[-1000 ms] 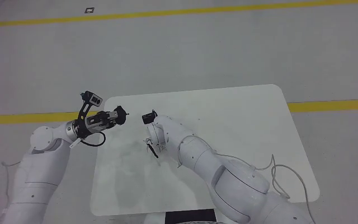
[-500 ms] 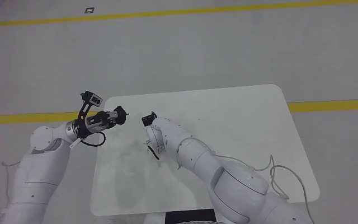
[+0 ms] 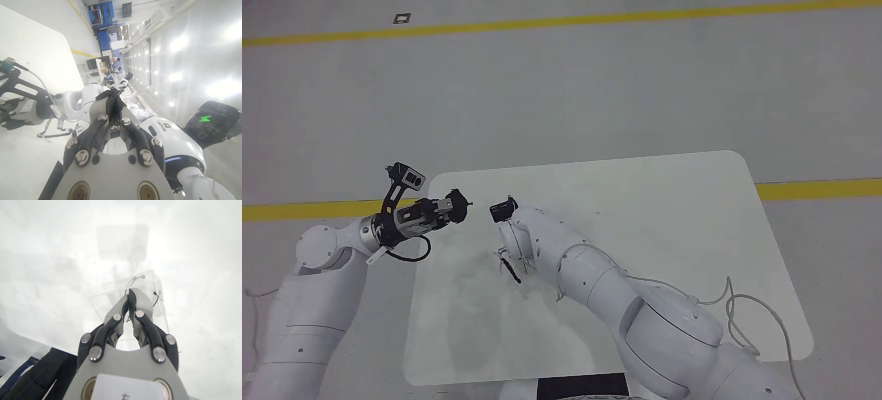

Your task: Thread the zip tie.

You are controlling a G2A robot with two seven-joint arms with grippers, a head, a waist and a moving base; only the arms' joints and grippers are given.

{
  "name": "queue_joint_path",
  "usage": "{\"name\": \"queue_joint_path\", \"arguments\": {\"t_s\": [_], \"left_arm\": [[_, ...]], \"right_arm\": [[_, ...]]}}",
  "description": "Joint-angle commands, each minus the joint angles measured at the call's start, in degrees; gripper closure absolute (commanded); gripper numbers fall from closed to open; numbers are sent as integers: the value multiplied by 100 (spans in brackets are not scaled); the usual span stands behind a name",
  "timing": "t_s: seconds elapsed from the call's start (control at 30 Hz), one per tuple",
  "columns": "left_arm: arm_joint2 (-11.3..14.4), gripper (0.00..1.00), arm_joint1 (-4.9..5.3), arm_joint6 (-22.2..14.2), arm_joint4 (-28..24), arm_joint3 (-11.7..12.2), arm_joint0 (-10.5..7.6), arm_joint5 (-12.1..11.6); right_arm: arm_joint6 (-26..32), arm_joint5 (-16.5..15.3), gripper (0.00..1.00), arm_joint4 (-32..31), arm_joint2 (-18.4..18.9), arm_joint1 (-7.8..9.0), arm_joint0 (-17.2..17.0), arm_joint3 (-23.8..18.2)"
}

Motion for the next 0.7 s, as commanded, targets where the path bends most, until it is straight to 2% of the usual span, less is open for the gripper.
{"name": "queue_joint_path", "arguments": {"t_s": [0.0,0.23,0.43,0.57,0.67], "left_arm": [[0,100,0,0,0,0,0,0],[0,100,0,0,0,0,0,0],[0,100,0,0,0,0,0,0],[0,100,0,0,0,0,0,0],[0,100,0,0,0,0,0,0]], "right_arm": [[7,0,100,86,18,12,21,-82],[-72,0,100,278,184,81,88,-362],[-58,0,100,150,632,213,-73,-893],[117,0,100,-394,1067,340,-370,-1434],[424,0,100,-1022,1495,466,-803,-2205]]}}
